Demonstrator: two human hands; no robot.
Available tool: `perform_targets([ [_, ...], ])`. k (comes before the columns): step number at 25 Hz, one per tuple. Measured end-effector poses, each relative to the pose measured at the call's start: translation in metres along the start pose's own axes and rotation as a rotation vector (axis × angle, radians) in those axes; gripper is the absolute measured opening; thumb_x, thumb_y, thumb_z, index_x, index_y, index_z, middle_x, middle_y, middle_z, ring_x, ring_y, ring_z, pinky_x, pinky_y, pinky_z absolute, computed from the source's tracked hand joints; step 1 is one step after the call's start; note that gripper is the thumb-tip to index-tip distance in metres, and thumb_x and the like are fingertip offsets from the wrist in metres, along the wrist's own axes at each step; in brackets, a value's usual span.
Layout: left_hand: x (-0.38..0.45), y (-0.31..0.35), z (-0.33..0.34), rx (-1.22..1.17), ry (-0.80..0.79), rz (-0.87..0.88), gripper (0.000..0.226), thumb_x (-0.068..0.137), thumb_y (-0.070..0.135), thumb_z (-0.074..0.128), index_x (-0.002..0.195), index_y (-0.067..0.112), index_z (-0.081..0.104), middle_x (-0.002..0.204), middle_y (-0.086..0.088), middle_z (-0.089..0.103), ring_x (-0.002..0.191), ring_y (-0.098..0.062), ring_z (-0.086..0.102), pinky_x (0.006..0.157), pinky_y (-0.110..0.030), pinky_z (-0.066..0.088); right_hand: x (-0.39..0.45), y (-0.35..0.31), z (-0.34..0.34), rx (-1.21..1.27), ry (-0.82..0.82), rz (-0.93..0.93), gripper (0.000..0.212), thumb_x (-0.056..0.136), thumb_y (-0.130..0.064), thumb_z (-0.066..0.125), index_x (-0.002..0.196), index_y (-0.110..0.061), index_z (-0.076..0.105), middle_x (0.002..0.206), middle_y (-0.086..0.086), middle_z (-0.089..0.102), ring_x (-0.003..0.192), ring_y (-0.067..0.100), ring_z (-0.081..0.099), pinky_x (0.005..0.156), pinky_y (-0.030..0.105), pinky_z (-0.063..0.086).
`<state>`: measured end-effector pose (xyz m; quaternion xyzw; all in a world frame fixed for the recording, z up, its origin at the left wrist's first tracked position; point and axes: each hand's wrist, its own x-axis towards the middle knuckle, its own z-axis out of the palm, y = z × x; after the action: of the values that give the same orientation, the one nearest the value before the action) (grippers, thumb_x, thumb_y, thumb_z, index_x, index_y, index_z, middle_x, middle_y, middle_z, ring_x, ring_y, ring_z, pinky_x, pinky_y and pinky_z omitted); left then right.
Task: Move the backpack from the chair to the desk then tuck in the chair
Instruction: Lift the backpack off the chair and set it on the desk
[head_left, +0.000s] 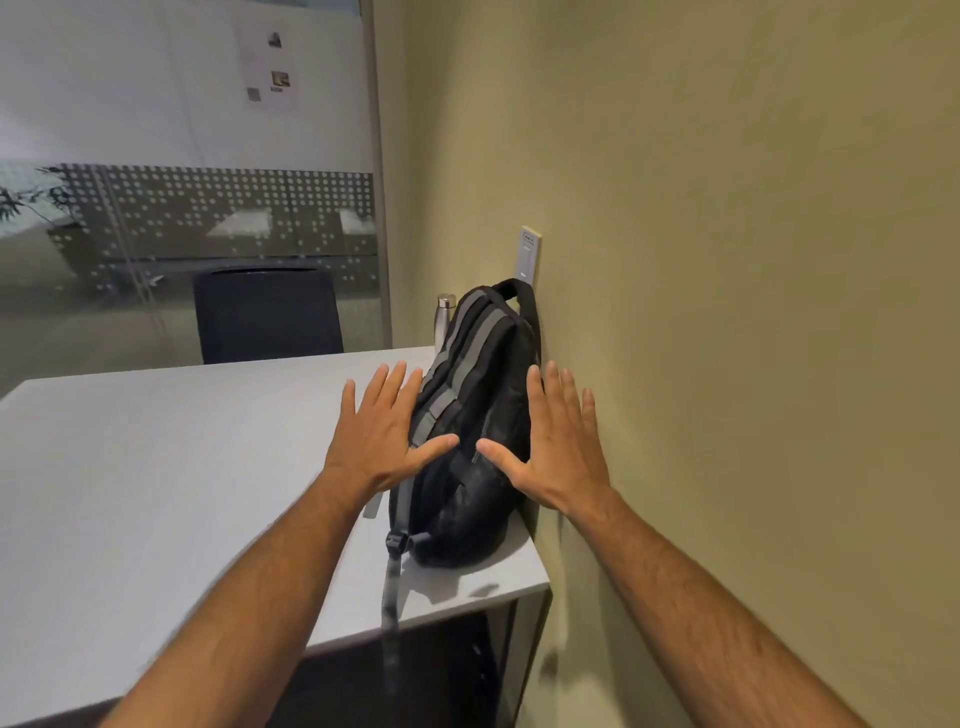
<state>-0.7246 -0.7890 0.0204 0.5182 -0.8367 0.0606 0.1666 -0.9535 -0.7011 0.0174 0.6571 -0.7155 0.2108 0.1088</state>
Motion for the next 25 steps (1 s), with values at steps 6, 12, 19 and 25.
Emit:
perform_targets([
  [6, -0.114, 0.042, -0.01, 0.079, -0.048, -0.073, 0.115, 0.069, 0.095, 0.003, 0.161, 0.027, -0.005, 0.171, -0.003, -0.011, 0.157, -0.029, -0.01, 0.124, -0.063, 0.0, -0.095, 0.011, -0.013, -0.054, -0.082, -0.058, 0.119, 0.075, -0.097, 0.011, 0.161, -0.019, -0.012, 0.17, 0.011, -0.016, 0.155, 0.027, -0.018, 0.124, 0.056, -0.011],
  [12, -0.225, 0.078, -0.018, 0.065, -0.078, -0.123, 0.11, 0.075, 0.093, 0.011, 0.16, 0.027, -0.009, 0.169, -0.003, -0.017, 0.156, -0.029, -0.015, 0.124, -0.064, -0.003, -0.197, 0.026, -0.038, -0.068, -0.089, -0.078, 0.119, 0.076, -0.097, 0.006, 0.162, -0.017, -0.009, 0.171, 0.011, -0.013, 0.154, 0.025, -0.019, 0.126, 0.059, -0.003],
  [19, -0.32, 0.072, -0.05, 0.032, -0.113, -0.119, 0.117, 0.065, 0.096, -0.004, 0.159, 0.027, -0.013, 0.168, -0.001, -0.022, 0.155, -0.027, -0.02, 0.124, -0.061, -0.01, -0.279, -0.013, -0.07, -0.087, -0.051, -0.047, 0.119, 0.075, -0.097, 0.006, 0.163, -0.018, -0.004, 0.171, 0.01, -0.01, 0.154, 0.024, -0.018, 0.124, 0.057, -0.008],
  [25, -0.442, 0.025, -0.071, 0.046, -0.187, -0.157, 0.119, 0.066, 0.098, -0.003, 0.16, 0.025, -0.013, 0.169, -0.003, -0.02, 0.155, -0.025, -0.02, 0.124, -0.062, -0.007, -0.376, -0.101, -0.074, -0.03, -0.121, -0.089, 0.116, 0.077, -0.098, 0.01, 0.163, -0.021, -0.006, 0.17, 0.006, -0.013, 0.156, 0.024, -0.016, 0.122, 0.053, -0.014],
])
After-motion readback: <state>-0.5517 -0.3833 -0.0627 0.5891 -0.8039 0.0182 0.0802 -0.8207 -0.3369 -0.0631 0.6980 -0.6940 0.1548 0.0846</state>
